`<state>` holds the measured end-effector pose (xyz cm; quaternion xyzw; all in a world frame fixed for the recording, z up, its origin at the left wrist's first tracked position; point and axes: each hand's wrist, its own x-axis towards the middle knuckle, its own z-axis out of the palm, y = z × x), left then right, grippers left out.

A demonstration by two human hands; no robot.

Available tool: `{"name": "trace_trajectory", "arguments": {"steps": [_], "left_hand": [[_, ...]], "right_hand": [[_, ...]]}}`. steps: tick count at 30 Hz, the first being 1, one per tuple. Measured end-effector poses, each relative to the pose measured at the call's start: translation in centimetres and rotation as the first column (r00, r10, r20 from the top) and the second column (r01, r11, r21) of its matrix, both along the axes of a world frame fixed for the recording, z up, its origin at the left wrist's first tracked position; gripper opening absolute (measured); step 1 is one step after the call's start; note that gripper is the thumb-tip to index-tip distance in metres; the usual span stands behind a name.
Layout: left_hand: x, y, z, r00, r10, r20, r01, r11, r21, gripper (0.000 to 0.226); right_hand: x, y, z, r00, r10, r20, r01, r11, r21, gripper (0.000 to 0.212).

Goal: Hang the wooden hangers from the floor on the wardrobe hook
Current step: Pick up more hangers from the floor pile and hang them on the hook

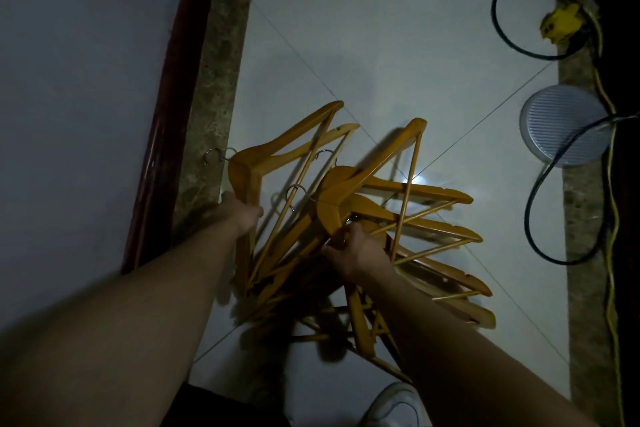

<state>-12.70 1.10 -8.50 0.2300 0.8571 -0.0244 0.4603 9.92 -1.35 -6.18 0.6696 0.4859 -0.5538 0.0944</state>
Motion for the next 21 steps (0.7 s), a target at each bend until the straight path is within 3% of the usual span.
{"name": "trace_trajectory", "arguments": {"steps": [4, 9, 13, 17, 21], "left_hand": [[-0.8, 0.5, -2.4, 0.952, 0.277, 0.132, -0.286, 0.957, 0.056, 0.067], [-0.5, 0.4, -4.1, 0.963, 0.24, 0.124, -0.248, 0.967, 0.056, 0.061], [-0.4, 0.4, -4.5, 0.983, 0.175, 0.052, -0.178, 0.982, 0.059, 0.055], [0.0, 0.8, -3.9, 0.941, 0.333, 0.057, -0.337, 0.939, 0.065, 0.031], [1.1, 1.4, -3.1, 0.922, 0.38, 0.073, -0.386, 0.914, 0.128, 0.039]], "right_hand": [[0.1, -0.1, -1.7, 0.999, 0.015, 0.034, -0.015, 1.0, 0.009, 0.043], [0.2, -1.8, -3.2, 0.988, 0.118, 0.095, -0.123, 0.991, 0.046, 0.045], [0.5, -2.3, -3.2, 0.989, 0.107, 0.106, -0.114, 0.991, 0.065, 0.039], [0.7, -1.9, -3.1, 0.994, 0.062, 0.086, -0.07, 0.993, 0.096, 0.038], [0.2, -1.4, -2.2, 1.0, -0.027, 0.005, 0.026, 0.994, 0.102, 0.035]]}}
